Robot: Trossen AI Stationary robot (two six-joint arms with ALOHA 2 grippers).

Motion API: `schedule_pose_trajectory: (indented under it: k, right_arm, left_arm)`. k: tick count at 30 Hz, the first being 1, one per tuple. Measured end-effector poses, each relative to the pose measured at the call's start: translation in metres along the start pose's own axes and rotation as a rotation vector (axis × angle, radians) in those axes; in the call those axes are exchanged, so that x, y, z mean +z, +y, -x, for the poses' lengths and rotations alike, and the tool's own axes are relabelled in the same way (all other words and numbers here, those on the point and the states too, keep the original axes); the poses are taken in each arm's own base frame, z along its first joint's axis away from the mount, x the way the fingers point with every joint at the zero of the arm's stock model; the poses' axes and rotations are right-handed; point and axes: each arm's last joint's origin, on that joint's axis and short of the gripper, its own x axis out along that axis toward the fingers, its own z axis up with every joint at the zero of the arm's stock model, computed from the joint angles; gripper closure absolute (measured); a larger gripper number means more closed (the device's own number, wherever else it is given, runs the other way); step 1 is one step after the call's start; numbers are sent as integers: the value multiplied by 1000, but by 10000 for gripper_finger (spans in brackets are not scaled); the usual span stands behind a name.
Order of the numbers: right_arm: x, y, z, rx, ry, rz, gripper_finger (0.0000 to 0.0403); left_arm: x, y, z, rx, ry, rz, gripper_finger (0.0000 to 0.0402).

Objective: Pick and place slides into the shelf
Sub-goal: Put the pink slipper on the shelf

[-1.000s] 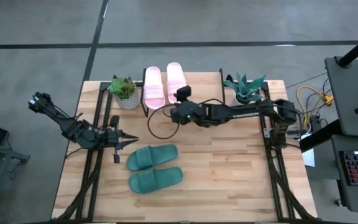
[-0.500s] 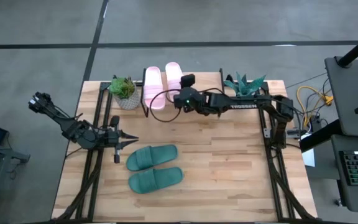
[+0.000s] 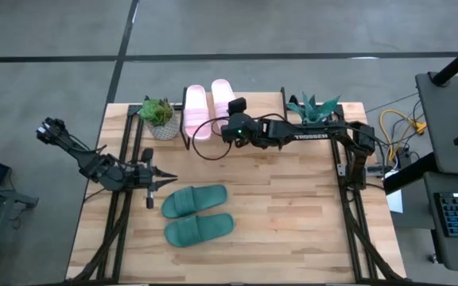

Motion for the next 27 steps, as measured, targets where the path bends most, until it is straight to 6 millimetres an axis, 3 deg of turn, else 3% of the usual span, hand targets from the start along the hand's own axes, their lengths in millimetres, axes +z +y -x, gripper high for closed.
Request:
schedule_pose_trajectory:
  k: [11, 16, 24, 27]
  right_arm:
    - [-6, -2, -11, -14, 24, -21, 208]
    - [-5, 6, -19, -10, 36, 8, 261]
    - [0, 6, -19, -89, 105, 19, 382]
    - [6, 4, -13, -119, 117, -16, 388]
  left_arm:
    - [0, -1, -1, 0, 4, -12, 384]
    - [-1, -2, -2, 0, 11, -18, 384]
    - [-1, -2, -3, 2, 15, -20, 384]
    - [-1, -2, -3, 5, 14, -20, 384]
